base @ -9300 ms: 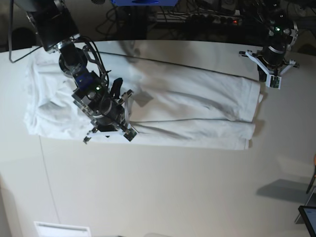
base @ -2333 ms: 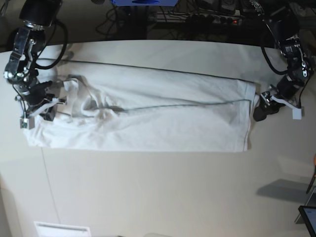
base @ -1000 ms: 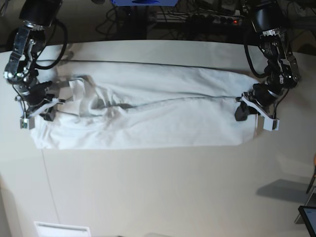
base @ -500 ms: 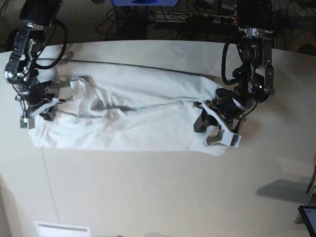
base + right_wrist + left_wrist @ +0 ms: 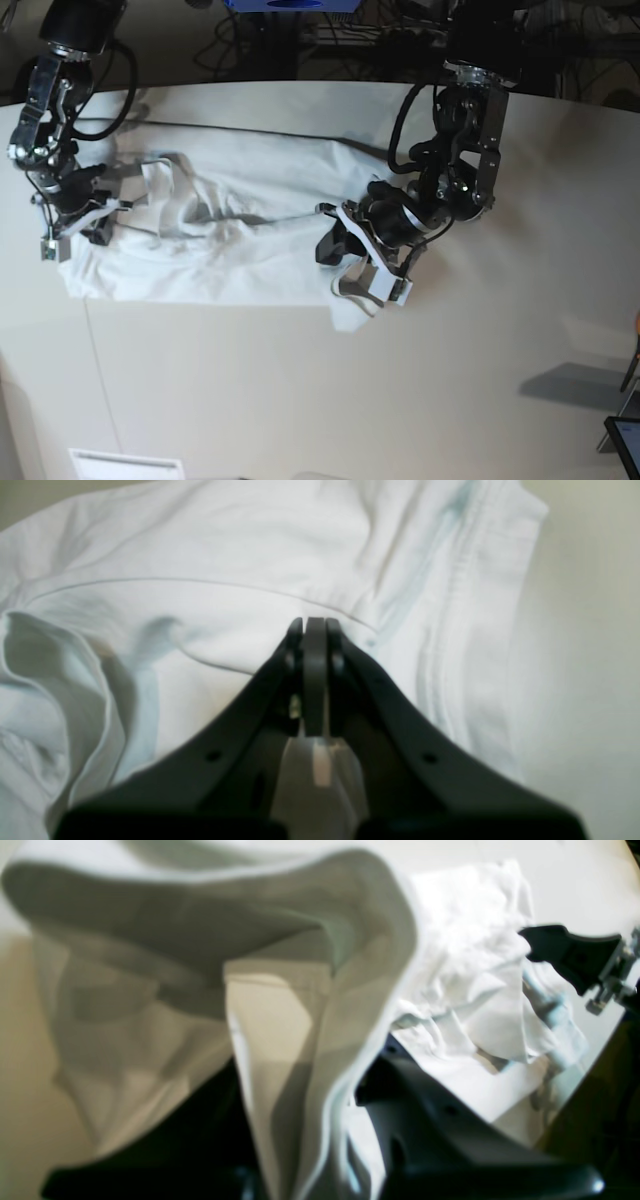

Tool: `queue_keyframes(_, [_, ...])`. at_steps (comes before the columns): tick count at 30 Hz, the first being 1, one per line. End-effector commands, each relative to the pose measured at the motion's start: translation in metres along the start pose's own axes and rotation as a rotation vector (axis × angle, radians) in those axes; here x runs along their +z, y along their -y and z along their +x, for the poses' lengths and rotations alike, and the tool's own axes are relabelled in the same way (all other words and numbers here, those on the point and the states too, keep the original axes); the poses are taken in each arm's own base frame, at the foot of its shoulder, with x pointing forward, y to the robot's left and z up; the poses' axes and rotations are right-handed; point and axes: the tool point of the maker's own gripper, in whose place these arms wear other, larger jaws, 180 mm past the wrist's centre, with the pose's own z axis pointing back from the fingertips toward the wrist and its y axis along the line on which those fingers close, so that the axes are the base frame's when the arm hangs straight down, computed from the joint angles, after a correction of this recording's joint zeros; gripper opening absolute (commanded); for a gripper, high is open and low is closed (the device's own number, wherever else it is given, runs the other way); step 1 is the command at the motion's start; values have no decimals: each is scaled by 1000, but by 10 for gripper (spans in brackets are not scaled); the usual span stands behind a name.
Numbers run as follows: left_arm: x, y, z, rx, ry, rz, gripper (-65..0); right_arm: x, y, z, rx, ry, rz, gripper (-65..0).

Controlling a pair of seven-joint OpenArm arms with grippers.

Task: Fold the T-shirt properly
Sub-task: 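Grasp one shirt end with the left gripper and fold it toward the right gripper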

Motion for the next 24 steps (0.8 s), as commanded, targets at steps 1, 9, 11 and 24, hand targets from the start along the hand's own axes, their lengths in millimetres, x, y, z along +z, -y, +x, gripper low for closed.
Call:
queue_keyframes(1, [0, 7, 16, -3, 50, -26, -650, 2, 1, 19, 14, 55, 3, -633])
queue_keyframes(9, [-8, 14, -5, 30, 6, -44, -650, 2, 1, 20, 14, 58, 4, -633])
queue_keyframes(11, [-7, 14, -8, 34, 0, -44, -650, 2, 1, 20, 14, 58, 4, -633])
queue_keyframes(24, [-14, 24, -6, 63, 9, -73, -650, 1, 1, 21, 13, 58, 4, -633])
